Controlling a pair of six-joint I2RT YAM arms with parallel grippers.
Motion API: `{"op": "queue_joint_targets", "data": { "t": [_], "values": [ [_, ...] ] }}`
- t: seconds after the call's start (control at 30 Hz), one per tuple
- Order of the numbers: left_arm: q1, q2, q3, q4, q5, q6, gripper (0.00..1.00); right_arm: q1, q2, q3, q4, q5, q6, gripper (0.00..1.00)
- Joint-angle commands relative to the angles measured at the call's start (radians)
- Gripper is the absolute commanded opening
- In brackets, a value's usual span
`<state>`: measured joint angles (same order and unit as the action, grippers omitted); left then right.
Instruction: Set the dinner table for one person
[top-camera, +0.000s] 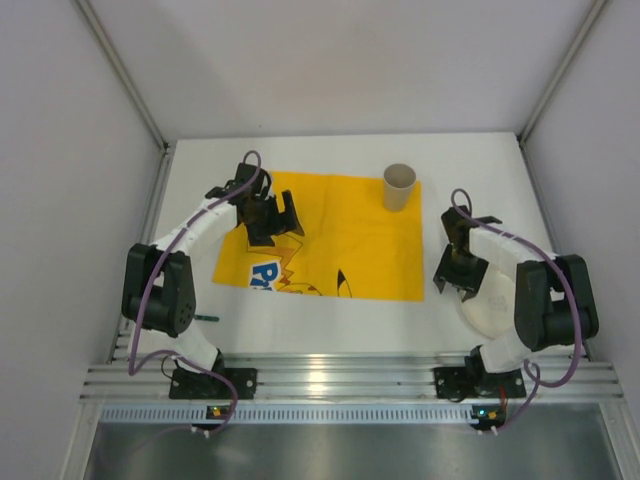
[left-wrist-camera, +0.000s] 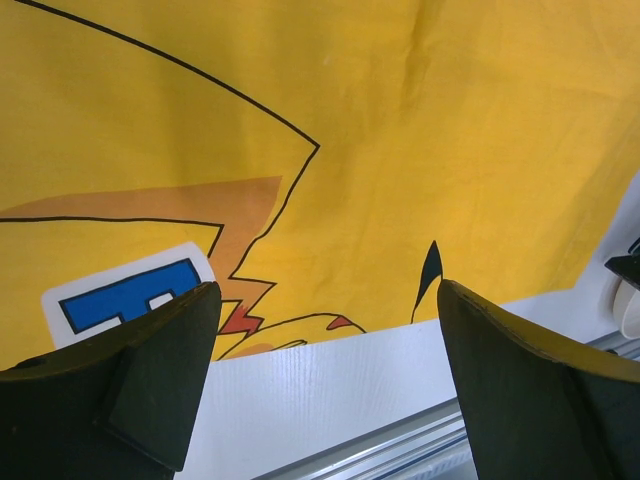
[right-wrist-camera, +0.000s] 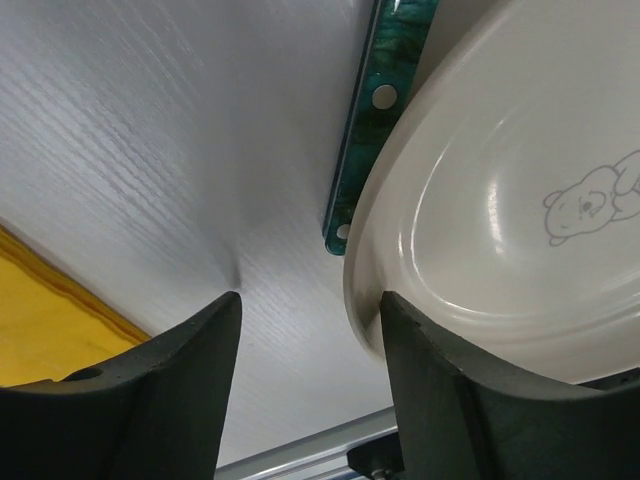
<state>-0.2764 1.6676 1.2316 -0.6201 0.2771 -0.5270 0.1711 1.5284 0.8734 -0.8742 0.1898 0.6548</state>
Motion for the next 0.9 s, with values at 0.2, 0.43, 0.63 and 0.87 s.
{"op": "queue_joint_targets", "data": {
  "t": [0.2,0.43,0.63,0.87],
  "values": [
    [0.005,0.004,-0.006,0.048,0.014,0.004,0.94,-0.033,0.004,-0.016,0.058,0.013,-0.033,0.14],
    [0.005,0.012,-0.003,0.046,0.022,0.002,0.94,-0.038,-0.034,0.005,0.024,0.068,-0.035,0.00],
    [0.005,0.017,0.022,0.030,0.001,0.005,0.94,-0.038,-0.086,0.258,-0.117,0.198,-0.069,0.00],
    [0.006,-0.003,0.100,-0.010,-0.076,0.010,0.94,0.001,-0.001,0.770,-0.319,0.325,-0.116,0.00]
  ]
}}
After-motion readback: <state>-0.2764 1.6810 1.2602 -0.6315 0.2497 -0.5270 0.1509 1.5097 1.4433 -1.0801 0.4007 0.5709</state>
